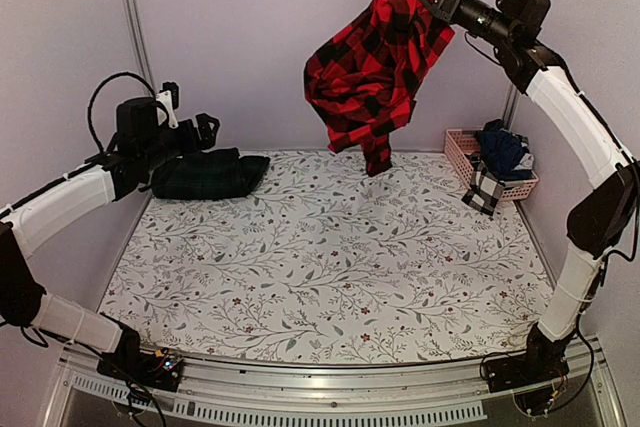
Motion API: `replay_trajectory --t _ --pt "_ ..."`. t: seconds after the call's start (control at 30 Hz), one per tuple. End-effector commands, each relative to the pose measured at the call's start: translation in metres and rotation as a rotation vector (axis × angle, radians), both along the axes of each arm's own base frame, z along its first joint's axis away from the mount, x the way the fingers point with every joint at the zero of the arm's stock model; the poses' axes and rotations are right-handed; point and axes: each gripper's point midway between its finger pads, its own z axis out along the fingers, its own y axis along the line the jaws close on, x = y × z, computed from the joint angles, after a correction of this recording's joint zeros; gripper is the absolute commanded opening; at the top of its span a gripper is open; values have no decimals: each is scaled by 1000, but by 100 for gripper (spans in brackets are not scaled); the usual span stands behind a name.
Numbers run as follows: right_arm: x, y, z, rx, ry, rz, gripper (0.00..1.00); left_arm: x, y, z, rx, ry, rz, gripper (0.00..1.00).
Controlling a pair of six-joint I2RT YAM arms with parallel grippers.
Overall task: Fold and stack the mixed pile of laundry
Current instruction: Place the crumpled T-shirt at the center of the board, then flatten out the crumpled T-shirt at the center of the board.
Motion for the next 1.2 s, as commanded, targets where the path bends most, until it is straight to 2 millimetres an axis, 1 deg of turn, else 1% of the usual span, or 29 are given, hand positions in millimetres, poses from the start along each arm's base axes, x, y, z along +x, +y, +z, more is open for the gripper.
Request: replay_trajectory --t 0.0,0.03,0.07,0.1,0.13,0.17,0.2,0.23,0.27,0.3,0.33,0.37,0.4,0.43,0.5,0.57,0.63,0.7,0.77,0.83,0.93,1.03,1.07,1.1,1.17 --pt "-64 15 50 97 -90 235 0 -2 1 8 -3 7 14 100" --pt "-61 19 43 105 -46 268 0 -2 1 7 2 15 15 100" --pt "-56 23 31 96 -7 287 1 -1 1 9 4 15 13 100" --pt "-47 25 14 91 46 288 6 -1 0 9 5 18 11 100" --pt "-43 25 -1 87 86 284 14 0 -1 8 7 23 7 100" --pt "-32 25 -29 81 150 269 29 0 -2 8 8 28 -1 100" --pt "-25 21 -54 81 206 240 47 0 -3 6 11 35 -7 100" --pt "-13 14 -84 85 277 188 65 0 -6 3 13 44 -23 100" --pt "-7 1 -108 88 330 119 79 -1 -9 0 18 53 -43 99" --pt "2 -15 -131 91 386 43 89 -1 -13 -4 24 64 -63 100" --pt "11 -31 -156 83 441 -28 96 -3 -18 -8 27 78 -92 100" --pt "15 -43 -173 62 476 -90 99 -3 -22 -14 30 95 -111 100" --pt "18 -52 -189 37 509 -136 99 -4 -27 -20 36 112 -129 100" --pt "17 -54 -200 -3 519 -162 98 -5 -32 -27 46 132 -149 100" --pt "11 -52 -220 -69 528 -153 95 -7 -42 -43 73 174 -171 100" --pt "0 -44 -244 -115 562 -102 89 -11 -51 -64 101 227 -192 100" --pt "-16 -30 -280 -184 613 -33 85 -17 -59 -87 113 284 -214 100" --pt "-35 -13 -311 -256 655 19 81 -27 -70 -110 112 345 -261 100" --pt "-59 5 -346 -346 705 70 78 -38 -78 -135 118 407 -286 100" --pt "-84 25 -376 -431 737 129 76 -51 -87 -159 121 467 -319 99" --pt "-122 49 -417 -567 785 203 75 -70 -98 -191 116 562 -363 92" --pt "-159 65 -443 -677 788 289 74 -93 -114 -205 97 600 -443 84" --pt "-170 68 -448 -701 784 314 75 -101 -118 -209 101 613 -457 83" --pt "-184 70 -452 -726 778 354 75 -109 -122 -211 98 618 -476 83" --pt "-206 72 -459 -779 730 404 76 -123 -131 -213 95 622 -509 83"
